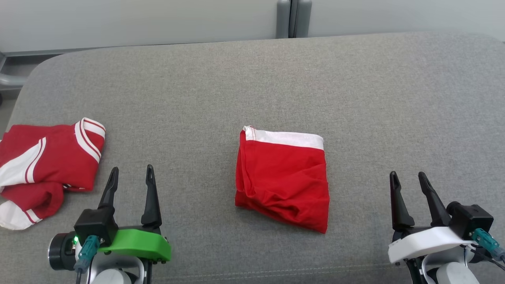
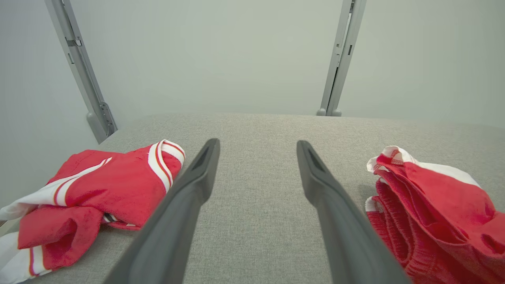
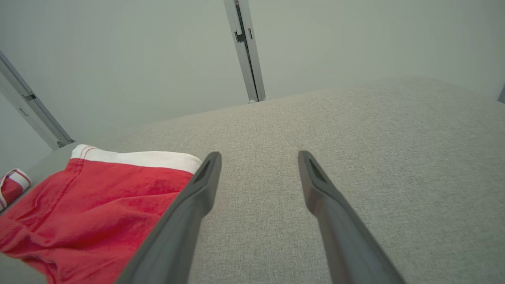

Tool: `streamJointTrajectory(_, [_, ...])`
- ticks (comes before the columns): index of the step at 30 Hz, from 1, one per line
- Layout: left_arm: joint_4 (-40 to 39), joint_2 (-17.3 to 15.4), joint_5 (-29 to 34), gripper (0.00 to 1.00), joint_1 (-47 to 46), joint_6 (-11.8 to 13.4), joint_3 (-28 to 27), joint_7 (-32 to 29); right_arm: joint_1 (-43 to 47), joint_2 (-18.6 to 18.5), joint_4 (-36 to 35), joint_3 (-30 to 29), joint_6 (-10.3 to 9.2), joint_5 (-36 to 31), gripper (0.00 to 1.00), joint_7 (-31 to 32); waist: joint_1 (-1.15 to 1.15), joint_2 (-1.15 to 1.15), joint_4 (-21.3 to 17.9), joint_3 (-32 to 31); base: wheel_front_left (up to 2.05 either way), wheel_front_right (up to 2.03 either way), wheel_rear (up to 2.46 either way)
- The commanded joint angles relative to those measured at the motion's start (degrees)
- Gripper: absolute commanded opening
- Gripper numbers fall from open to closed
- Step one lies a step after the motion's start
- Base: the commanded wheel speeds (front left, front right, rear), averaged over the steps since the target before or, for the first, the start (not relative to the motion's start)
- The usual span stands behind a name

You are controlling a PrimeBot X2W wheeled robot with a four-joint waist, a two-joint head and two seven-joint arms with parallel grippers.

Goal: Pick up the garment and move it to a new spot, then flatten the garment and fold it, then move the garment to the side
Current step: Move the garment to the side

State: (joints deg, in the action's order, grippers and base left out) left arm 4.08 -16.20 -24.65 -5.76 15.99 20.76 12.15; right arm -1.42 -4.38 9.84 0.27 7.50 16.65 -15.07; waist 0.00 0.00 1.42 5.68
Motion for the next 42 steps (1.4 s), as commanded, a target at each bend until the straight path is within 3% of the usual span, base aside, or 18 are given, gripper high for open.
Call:
streamJointTrajectory(1, [-0.24, -0.44, 0.28, 1.0, 1.19, 0.25, 0.16, -0.28, 0.61, -0.06, 0.47, -0.07, -0.02, -0.01, 1.0, -0.23, 0.0, 0.0, 0.15, -0.44, 0.0, 0.0, 0.0])
streamJointTrajectory(13, [-0.53, -0.35, 1.23, 1.0, -0.53, -0.29, 1.92, -0.46, -1.25, -2.08, 5.31, 2.16, -0.02, 2.45, 1.0, 2.25, 0.0, 0.0, 3.12, -0.59, 0.0, 0.0, 0.0])
streamJointTrajectory(33, [1.32, 2.35, 3.8, 1.0, -3.75, -2.47, 4.61, 2.62, -8.65, -7.65, 19.41, 11.21, -0.02, 14.17, 1.0, 7.96, 0.0, 0.0, 19.27, 1.14, 0.0, 0.0, 0.0])
streamJointTrajectory(34, [1.41, 2.53, 3.82, 1.0, -3.78, -2.64, 4.65, 2.69, -9.07, -7.95, 20.04, 11.44, -0.02, 14.46, 0.95, 7.98, 0.0, 0.0, 19.72, 1.13, 0.0, 0.0, 0.0])
streamJointTrajectory(35, [1.52, 2.66, 3.85, 1.0, -3.74, -2.79, 4.62, 2.75, -9.34, -8.05, 20.74, 11.79, -0.02, 15.07, 0.5, 8.39, 0.0, 0.0, 20.12, 1.12, 0.0, 0.0, 0.0])
streamJointTrajectory(36, [1.61, 2.78, 3.83, 1.0, -3.68, -2.82, 4.6, 2.81, -9.71, -8.12, 21.29, 12.03, -0.02, 15.6, 0.3, 8.52, 0.0, 0.0, 20.4, 1.2, 0.0, 0.0, 0.0])
streamJointTrajectory(37, [1.65, 2.89, 3.81, 1.0, -3.63, -2.93, 4.57, 2.85, -10.18, -8.34, 21.71, 12.26, -0.02, 15.81, 0.04, 8.33, 0.0, 0.0, 20.58, 1.25, 0.0, 0.0, 0.0])
streamJointTrajectory(38, [1.7, 3.01, 3.81, 1.0, -3.55, -2.96, 4.54, 2.89, -10.45, -8.48, 22.2, 12.58, -0.02, 16.13, 0.0, 8.2, 0.0, 0.0, 20.71, 1.29, 0.0, 0.0, 0.0])
streamJointTrajectory(42, [1.78, 3.41, 3.66, 1.0, -3.14, -3.16, 4.27, 2.99, -11.38, -9.21, 23.2, 13.63, -0.02, 15.73, 0.0, 7.17, 0.0, 0.0, 20.44, 1.46, 0.0, 0.0, 0.0])
